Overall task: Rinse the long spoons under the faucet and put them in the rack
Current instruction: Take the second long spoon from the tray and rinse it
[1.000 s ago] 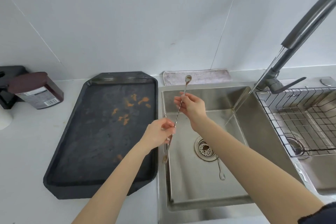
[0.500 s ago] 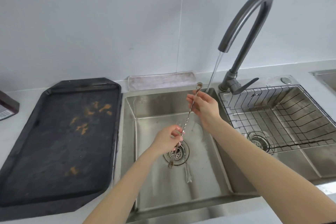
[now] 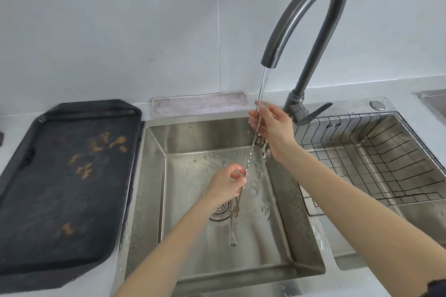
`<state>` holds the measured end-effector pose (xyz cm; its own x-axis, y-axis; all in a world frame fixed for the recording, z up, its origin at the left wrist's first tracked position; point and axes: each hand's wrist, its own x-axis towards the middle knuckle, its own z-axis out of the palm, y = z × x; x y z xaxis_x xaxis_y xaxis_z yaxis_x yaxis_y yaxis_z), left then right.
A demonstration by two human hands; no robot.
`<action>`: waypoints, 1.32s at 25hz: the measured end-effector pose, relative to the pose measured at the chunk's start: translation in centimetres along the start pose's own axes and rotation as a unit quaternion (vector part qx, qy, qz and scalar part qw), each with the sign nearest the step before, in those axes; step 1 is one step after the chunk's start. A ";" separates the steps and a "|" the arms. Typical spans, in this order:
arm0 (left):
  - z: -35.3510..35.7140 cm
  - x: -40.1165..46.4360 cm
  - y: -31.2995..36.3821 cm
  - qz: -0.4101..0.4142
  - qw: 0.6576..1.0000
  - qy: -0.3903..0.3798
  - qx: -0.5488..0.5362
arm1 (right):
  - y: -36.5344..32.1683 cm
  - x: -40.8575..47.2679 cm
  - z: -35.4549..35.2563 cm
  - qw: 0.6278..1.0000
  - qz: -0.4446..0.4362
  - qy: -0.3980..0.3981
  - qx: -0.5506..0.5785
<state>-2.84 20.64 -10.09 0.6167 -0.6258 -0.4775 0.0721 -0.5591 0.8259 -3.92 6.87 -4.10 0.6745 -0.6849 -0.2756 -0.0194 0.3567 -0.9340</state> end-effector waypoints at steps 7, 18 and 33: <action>-0.3 0.2 -0.3 0.004 0.999 0.014 0.043 | 0.1 0.4 1.2 0.995 -0.047 -0.074 -0.054; 0.4 1.8 2.0 0.072 0.990 0.044 0.111 | -2.1 -0.5 0.0 0.988 -0.030 -0.136 -0.063; -0.2 2.8 3.8 0.123 0.982 0.008 0.140 | -2.1 0.1 -0.5 0.983 -0.015 -0.166 -0.076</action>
<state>-0.69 16.84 -8.21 0.6015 -0.7528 -0.2674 -0.2975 -0.5217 0.7995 -4.19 5.77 -2.28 0.8799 -0.4394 -0.1808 -0.0882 0.2229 -0.9709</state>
